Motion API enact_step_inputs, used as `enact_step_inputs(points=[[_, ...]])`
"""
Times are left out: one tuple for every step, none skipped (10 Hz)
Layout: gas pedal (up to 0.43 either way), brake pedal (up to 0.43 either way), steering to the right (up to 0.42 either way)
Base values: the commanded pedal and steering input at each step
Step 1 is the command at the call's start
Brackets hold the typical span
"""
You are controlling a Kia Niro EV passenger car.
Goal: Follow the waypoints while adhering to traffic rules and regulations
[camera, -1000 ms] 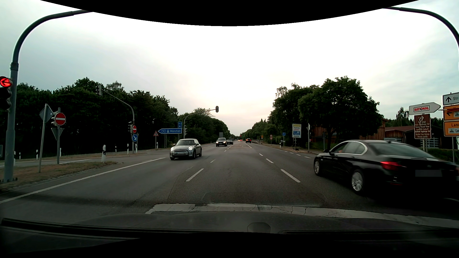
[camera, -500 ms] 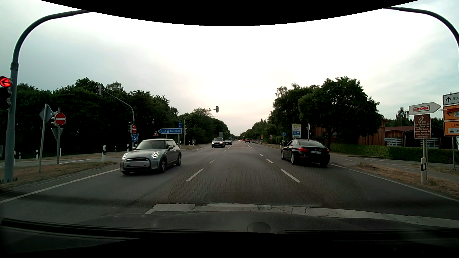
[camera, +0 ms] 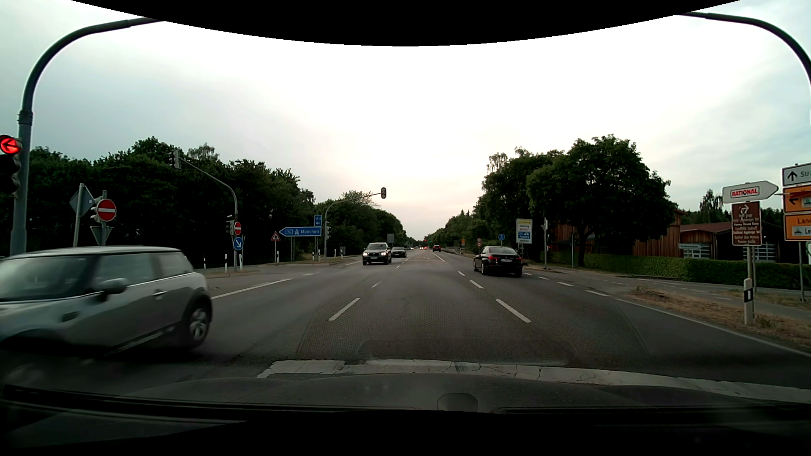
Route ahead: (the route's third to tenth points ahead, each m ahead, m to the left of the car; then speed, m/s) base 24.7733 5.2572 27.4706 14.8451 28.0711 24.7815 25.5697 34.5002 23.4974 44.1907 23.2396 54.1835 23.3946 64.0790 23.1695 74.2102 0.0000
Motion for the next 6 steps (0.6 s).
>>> enact_step_inputs(points=[[0.0, 0.232, -0.001], [0.0, 0.232, -0.001], [0.0, 0.232, -0.001], [0.0, 0.232, -0.001], [0.0, 0.232, -0.001], [0.0, 0.232, -0.001]])
